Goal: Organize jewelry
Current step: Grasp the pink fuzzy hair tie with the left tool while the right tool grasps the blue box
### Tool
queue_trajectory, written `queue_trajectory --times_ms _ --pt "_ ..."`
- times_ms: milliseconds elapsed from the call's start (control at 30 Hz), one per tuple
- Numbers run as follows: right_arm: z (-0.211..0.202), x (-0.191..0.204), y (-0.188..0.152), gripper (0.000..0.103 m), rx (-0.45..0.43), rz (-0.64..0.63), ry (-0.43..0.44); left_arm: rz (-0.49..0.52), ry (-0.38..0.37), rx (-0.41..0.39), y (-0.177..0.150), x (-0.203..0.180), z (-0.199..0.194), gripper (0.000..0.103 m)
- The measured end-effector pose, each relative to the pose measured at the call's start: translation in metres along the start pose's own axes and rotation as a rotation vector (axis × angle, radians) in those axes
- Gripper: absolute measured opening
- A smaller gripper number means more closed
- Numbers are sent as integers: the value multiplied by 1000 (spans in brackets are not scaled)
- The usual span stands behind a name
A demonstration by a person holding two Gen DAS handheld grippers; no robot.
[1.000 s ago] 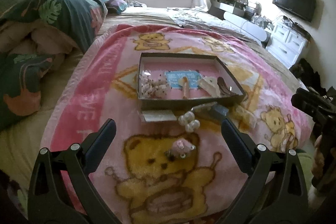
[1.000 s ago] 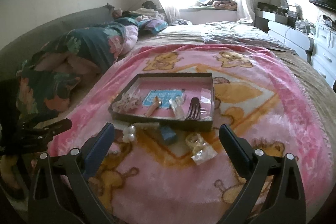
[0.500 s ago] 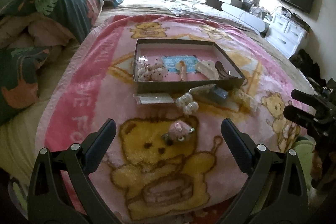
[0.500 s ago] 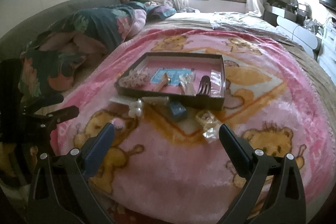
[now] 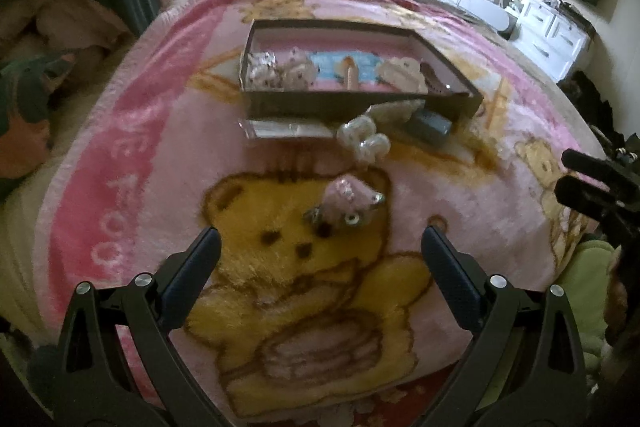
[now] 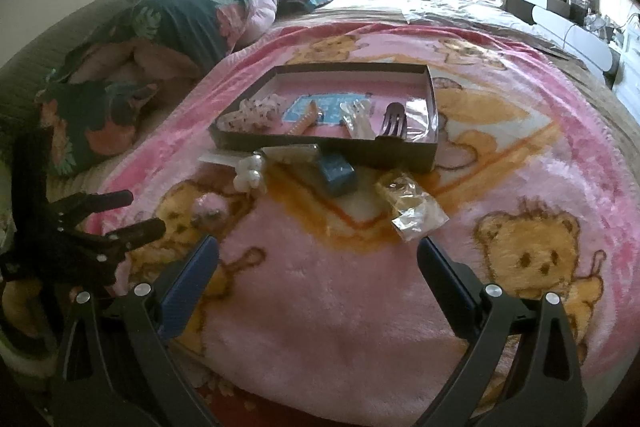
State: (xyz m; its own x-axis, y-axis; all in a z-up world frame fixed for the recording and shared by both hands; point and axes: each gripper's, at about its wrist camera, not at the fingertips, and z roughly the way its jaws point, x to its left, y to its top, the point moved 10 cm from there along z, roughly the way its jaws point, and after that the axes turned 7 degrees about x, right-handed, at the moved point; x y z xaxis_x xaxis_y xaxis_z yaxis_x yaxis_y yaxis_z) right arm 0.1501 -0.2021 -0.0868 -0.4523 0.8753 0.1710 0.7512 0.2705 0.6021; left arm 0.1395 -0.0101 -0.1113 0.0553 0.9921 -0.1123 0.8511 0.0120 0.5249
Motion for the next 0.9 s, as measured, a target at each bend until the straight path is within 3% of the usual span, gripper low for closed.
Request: queue_trajectory --times_ms 300,400,633,900 --pt "24 4 10 99 35 -32 44 3 -25 34 -5 2 26 93" --pt "28 -1 16 99 39 -27 45 13 -42 41 -3 -2 33 86" --pt "30 -15 24 99 34 -12 30 60 -63 50 7 -20 50 81" --pt "48 -19 38 99 57 -41 9 107 -51 59 11 -27 66 55"
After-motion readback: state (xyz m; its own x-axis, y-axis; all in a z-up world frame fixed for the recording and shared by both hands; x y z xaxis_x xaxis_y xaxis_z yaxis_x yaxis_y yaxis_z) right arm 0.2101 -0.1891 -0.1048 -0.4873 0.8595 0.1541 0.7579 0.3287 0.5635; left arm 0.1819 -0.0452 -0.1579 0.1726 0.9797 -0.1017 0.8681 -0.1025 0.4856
